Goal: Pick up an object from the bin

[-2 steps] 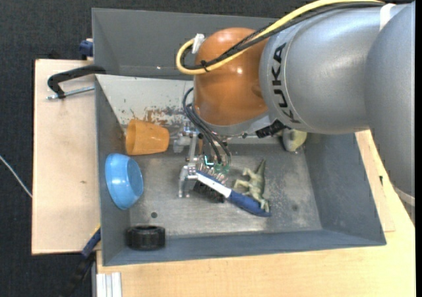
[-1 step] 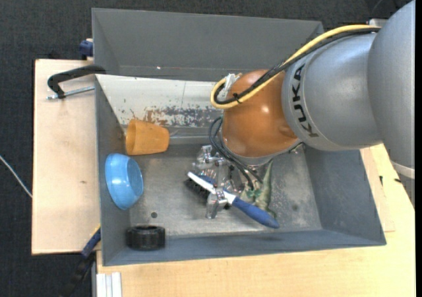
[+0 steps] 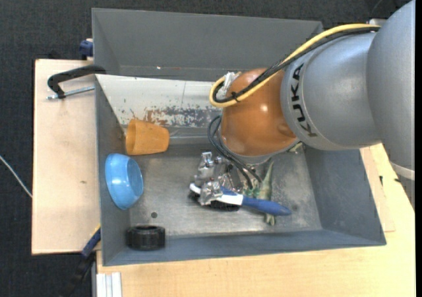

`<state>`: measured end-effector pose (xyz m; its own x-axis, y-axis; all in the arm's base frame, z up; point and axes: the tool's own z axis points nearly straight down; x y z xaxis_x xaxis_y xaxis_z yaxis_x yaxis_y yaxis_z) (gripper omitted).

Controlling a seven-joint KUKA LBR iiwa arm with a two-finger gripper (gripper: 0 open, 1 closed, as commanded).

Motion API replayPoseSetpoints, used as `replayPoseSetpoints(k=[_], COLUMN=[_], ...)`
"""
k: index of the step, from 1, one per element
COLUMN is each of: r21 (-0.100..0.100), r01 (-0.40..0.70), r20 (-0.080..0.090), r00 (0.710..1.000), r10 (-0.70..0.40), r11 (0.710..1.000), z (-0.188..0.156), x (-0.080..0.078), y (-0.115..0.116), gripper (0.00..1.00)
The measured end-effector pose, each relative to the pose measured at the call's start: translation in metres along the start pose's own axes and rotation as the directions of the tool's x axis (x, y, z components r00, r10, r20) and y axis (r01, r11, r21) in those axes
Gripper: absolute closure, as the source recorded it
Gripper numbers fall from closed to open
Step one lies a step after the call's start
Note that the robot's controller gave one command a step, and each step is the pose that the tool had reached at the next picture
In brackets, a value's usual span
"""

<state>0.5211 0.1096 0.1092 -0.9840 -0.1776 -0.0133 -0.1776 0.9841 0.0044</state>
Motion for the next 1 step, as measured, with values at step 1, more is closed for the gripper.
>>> replayPoseSetpoints(k=[1], r21=[0.003], r01=[0.069], r20=[0.000], r00=[0.998], r10=[-0.069], r11=[0.998], z=[-0.1378], x=[-0.0098], y=[0.0042], gripper=[1.00])
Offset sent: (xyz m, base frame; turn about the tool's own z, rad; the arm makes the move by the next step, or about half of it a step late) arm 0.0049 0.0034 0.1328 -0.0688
